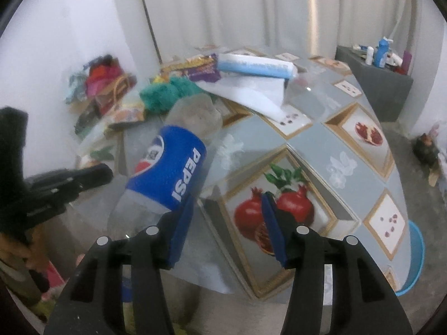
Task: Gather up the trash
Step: 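Lift the Pepsi bottle with the right gripper while the left gripper reaches toward the yellow Enaak bag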
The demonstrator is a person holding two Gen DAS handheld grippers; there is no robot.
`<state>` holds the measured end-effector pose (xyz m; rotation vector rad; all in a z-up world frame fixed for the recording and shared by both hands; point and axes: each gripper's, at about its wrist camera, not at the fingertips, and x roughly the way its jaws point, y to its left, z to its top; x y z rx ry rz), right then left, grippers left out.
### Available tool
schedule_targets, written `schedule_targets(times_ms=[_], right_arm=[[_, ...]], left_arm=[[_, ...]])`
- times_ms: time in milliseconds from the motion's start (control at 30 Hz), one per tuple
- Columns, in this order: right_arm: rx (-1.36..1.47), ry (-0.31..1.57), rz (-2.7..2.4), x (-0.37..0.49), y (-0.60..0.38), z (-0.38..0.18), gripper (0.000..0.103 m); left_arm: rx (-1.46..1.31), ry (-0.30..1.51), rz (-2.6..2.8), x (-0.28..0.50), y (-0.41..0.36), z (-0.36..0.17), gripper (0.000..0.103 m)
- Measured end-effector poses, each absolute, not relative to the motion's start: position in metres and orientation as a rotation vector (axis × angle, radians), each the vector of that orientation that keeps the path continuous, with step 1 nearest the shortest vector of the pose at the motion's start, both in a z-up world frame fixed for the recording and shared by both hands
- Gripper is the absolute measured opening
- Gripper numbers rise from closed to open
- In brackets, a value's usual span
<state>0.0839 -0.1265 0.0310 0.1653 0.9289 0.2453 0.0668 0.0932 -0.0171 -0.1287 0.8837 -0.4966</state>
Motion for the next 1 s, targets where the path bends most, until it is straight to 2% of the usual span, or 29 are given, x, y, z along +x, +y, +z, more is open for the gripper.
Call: schedule_targets(times_ms=[600, 800, 1000], right_arm=[[0.491, 1.028, 0.439, 0.114, -0.105, 0.020, 0.053], [0.492, 1.044, 0.448, 0.120, -0.100, 0.016, 0.055], [0.500, 1.038, 0.447, 0.120, -0.105, 0.015, 0.052]], left_arm=[[-0.155, 0.930, -0.517, 0.063, 0.089, -0.036, 0.015], [-0.144, 0.937, -0.542, 0.066, 0.080, -0.039, 0.015], [-0.137, 0.940, -0.539, 0.069, 0.078, -0.041, 0.015]])
